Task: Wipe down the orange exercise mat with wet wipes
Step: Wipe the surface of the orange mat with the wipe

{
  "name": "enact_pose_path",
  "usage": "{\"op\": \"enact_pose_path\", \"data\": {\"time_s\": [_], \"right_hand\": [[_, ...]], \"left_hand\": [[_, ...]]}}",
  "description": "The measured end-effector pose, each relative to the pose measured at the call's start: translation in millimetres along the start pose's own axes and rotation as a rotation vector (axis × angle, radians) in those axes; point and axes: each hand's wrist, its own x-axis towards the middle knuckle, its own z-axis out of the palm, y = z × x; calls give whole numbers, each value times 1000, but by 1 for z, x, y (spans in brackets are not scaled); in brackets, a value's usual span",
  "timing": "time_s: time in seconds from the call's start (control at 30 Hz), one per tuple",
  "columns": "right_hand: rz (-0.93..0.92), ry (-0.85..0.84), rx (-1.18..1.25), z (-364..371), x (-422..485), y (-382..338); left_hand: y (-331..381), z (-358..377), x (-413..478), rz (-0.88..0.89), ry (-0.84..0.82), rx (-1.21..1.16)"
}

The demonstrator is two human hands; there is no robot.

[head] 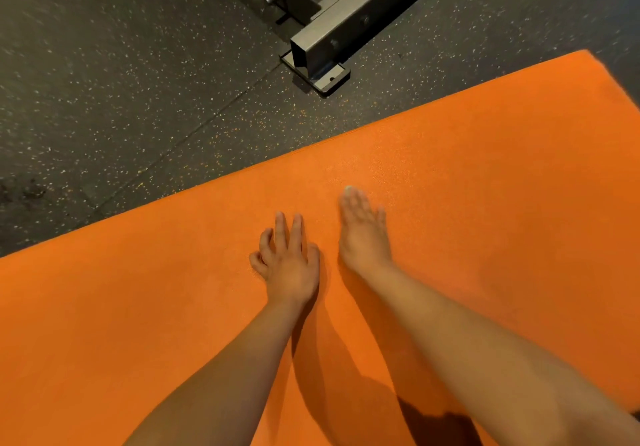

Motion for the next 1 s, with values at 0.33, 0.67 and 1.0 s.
{"op": "enact_pose_path", "data": {"time_s": [0.33,0.67,1.0], "right_hand": [[67,93,-59,-9,28,25],[-84,60,-125,-7,47,21],[-276,-39,-68,-1,70,-12]], "left_hand": [[19,-9,26,-23,-24,-16],[16,-12,35,-28,46,-14],[32,-19,82,-168,20,-62]]}}
